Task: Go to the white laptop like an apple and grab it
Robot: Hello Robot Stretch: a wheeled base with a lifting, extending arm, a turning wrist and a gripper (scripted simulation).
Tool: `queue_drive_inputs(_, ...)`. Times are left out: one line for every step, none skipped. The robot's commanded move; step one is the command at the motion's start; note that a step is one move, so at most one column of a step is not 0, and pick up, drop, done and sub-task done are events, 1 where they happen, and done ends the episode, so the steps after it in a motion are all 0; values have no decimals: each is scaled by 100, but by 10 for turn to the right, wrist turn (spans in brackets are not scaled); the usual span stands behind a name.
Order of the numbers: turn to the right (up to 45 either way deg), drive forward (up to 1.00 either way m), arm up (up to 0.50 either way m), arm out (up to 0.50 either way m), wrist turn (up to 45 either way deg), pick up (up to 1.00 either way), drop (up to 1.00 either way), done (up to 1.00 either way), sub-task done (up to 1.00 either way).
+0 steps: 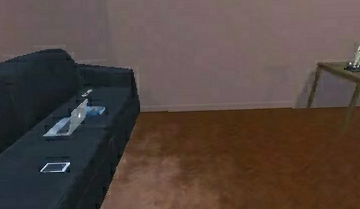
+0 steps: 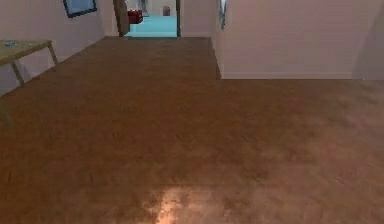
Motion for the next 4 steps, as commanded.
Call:
queue_drive_inputs(0,75,0,0,0,0,0,0,0)
queue_drive_inputs(-450,0,0,0,0,0,0,0,0)
queue_drive_inputs(-450,0,0,0,0,0,0,0,0)
queue_drive_inputs(-450,0,0,0,0,0,0,0,0)
